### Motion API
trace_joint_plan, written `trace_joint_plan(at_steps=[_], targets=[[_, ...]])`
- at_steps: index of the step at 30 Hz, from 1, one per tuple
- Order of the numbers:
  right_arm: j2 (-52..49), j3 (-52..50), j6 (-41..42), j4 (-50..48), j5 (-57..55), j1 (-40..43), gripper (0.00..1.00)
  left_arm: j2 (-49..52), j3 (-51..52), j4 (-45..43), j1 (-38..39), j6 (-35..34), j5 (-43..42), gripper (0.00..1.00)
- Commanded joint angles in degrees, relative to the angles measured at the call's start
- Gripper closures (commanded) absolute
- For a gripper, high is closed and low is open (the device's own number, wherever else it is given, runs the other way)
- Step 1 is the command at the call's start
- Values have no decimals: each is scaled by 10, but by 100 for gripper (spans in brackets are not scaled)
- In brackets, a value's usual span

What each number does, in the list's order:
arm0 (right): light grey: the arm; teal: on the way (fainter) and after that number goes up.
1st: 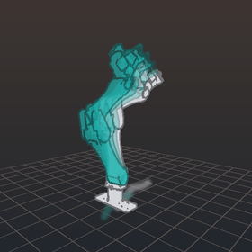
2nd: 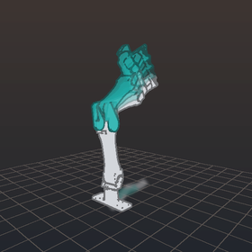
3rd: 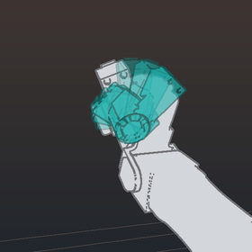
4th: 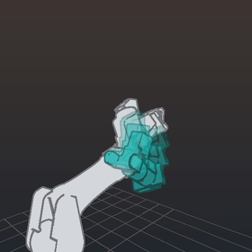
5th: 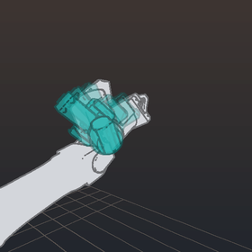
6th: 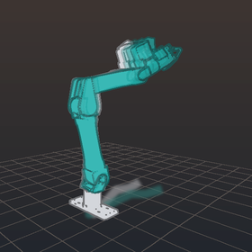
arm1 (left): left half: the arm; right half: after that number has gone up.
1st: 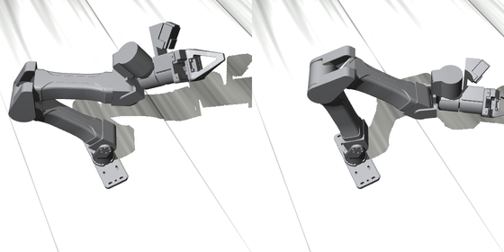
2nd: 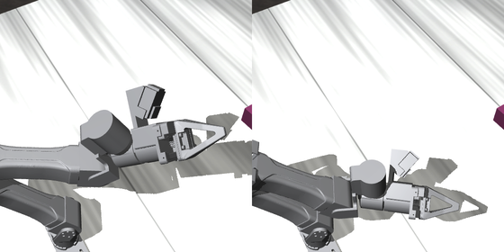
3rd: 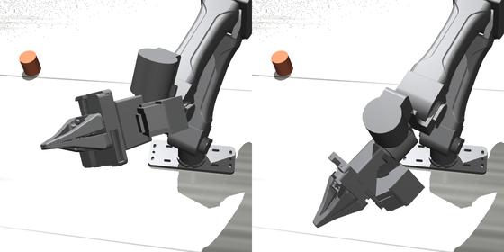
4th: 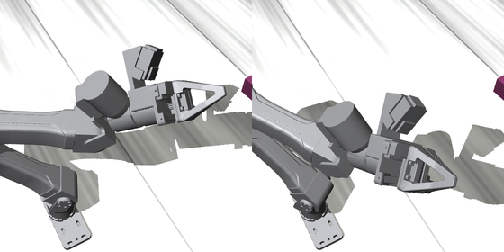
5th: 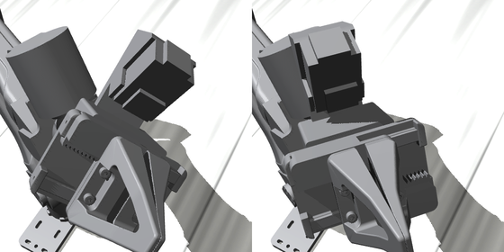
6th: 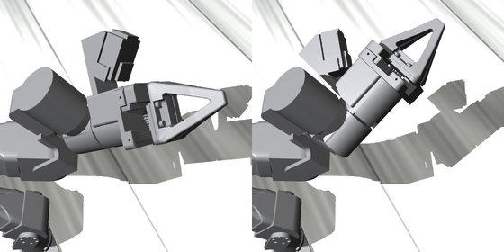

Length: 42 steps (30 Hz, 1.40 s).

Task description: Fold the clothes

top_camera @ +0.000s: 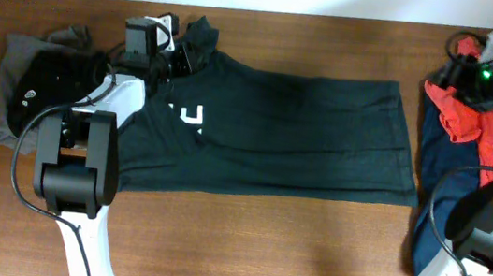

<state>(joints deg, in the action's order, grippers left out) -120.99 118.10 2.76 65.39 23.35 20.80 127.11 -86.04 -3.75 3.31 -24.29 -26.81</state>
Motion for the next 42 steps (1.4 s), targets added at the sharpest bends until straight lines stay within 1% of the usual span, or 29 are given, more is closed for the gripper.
trace_joint_plan(at_steps=[1, 2, 4, 6, 7, 8, 10, 13, 14, 19, 22, 30, 34, 38, 42], targets=[[-42, -9, 6, -49, 17, -47, 35, -11, -51, 28, -4, 18, -46, 47], [-54, -9, 19, -64, 8, -54, 38, -11, -62, 48, -4, 31, -54, 47], [-84, -9, 48, -92, -8, -67, 39, -11, -84, 89, -4, 53, -61, 46], [-109, -9, 66, -110, -9, -74, 41, -11, -102, 120, -4, 64, -70, 41], [-123, -9, 68, -118, -8, -77, 43, -11, -108, 127, -5, 64, -74, 41], [-134, -9, 68, -124, -9, -78, 45, -11, -112, 128, -6, 64, -83, 37], [-161, -9, 67, -140, -13, -80, 46, -11, -117, 125, -13, 64, -101, 38], [-166, -9, 67, -148, -47, -80, 45, -11, -117, 137, -17, 68, -105, 39], [-166, -9, 65, -148, -63, -80, 45, -11, -117, 144, -19, 75, -106, 43], [-168, -10, 61, -137, -73, -80, 45, -11, -117, 183, -24, 112, -105, 43], [-172, -10, 61, -113, -76, -81, 50, -11, -117, 189, -24, 112, -104, 43], [-172, -9, 50, -81, -75, -64, 54, -11, -117, 197, -24, 112, -105, 43], [-171, -9, 50, -70, -73, -48, 54, -11, -117, 206, -23, 133, -105, 43], [-171, -9, 32, -59, -31, -40, 55, -11, -117, 212, -24, 133, -105, 43], [-171, -9, 32, -58, 8, -43, 62, -11, -119, 212, -24, 137, -105, 43]])
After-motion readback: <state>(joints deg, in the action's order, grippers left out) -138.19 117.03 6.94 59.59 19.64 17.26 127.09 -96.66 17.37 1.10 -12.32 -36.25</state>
